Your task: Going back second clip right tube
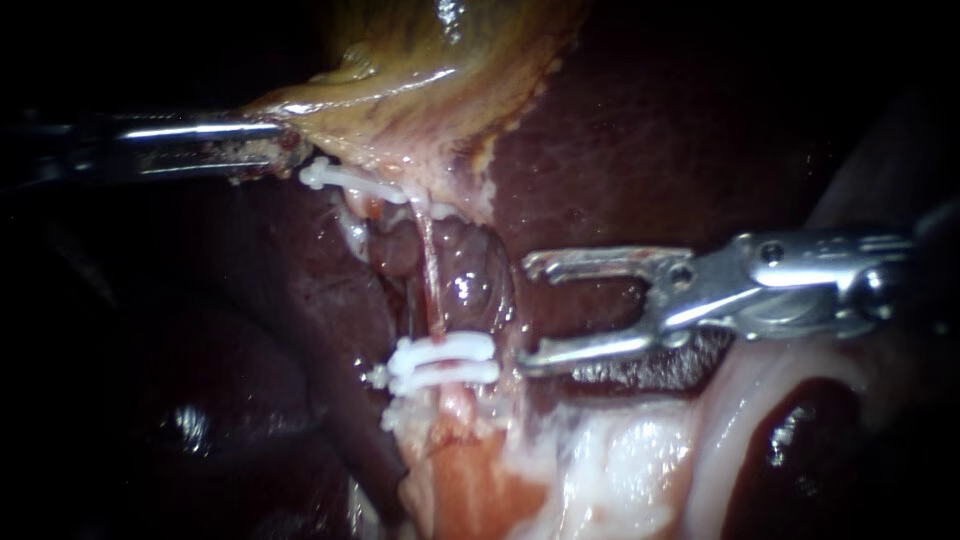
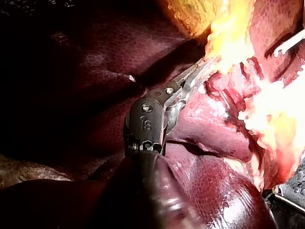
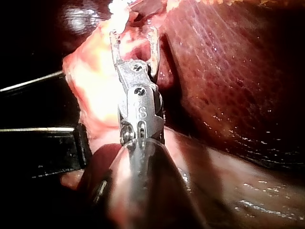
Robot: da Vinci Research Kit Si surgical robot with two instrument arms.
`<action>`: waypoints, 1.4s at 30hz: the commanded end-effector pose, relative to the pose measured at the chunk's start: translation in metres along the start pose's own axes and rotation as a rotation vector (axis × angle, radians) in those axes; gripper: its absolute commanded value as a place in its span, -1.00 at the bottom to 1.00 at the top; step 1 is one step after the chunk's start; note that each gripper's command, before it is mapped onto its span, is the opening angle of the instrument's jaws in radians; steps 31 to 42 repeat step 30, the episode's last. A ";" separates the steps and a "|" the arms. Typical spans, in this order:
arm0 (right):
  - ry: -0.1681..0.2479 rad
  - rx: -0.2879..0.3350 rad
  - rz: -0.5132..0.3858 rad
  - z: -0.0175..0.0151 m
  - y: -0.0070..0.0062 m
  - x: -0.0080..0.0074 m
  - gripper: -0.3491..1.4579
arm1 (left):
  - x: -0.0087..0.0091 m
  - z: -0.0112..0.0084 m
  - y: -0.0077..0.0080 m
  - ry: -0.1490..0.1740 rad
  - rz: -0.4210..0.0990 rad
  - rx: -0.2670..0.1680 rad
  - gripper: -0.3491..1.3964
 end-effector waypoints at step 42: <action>-0.053 0.010 -0.044 -0.0018 -0.0001 -0.0001 -0.06 | -0.0036 0.0060 0.0002 -0.010 0.022 -0.022 -1.00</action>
